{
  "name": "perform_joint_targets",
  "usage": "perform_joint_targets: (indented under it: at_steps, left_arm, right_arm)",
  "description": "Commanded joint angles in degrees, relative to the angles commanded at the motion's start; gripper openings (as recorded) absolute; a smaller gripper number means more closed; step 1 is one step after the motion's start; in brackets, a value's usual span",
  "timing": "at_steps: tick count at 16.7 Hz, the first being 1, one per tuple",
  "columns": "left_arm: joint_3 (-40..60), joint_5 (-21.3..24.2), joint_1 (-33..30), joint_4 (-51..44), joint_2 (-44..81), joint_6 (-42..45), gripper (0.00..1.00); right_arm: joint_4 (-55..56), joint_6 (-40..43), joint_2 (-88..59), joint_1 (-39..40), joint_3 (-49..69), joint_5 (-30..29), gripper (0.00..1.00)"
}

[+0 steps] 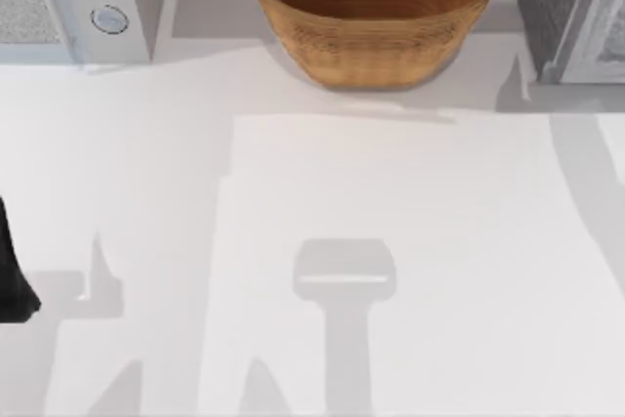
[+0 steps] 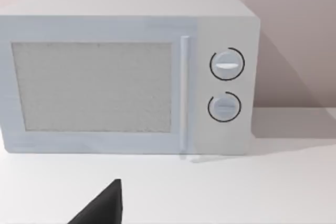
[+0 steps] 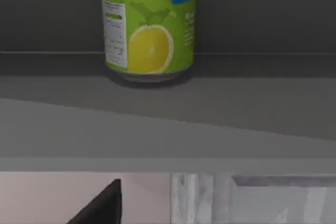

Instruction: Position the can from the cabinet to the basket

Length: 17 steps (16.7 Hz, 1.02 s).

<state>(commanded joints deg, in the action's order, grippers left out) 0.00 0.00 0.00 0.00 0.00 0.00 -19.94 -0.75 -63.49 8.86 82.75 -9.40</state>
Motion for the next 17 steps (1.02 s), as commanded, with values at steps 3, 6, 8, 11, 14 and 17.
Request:
perform_joint_targets:
  at_steps: [3, 6, 8, 11, 14, 17]
  left_arm:
    - [0.0, 0.0, 0.0, 0.0, 0.0, 0.0, 1.0]
    - [0.0, 0.0, 0.0, 0.0, 0.0, 0.0, 1.0]
    - [0.0, 0.0, 0.0, 0.0, 0.0, 0.0, 1.0]
    - [0.0, 0.0, 0.0, 0.0, 0.0, 0.0, 1.0]
    - [0.0, 0.0, 0.0, 0.0, 0.0, 0.0, 1.0]
    - [0.0, 0.0, 0.0, 0.0, 0.0, 0.0, 1.0]
  right_arm:
    - [-2.46, -0.09, -7.78, 1.08, 10.7, -1.15, 1.0]
    - [-3.8, -0.15, -12.01, 1.65, 16.32, -1.79, 1.0]
    - [-3.98, -0.15, -12.56, 1.72, 17.04, -1.87, 1.0]
    - [-3.98, -0.15, -12.56, 1.72, 17.04, -1.87, 1.0]
    - [-3.68, -0.13, -13.33, 1.56, 17.83, -2.09, 1.0]
    - [-2.69, -0.05, -19.26, 2.4, 22.86, -3.04, 1.0]
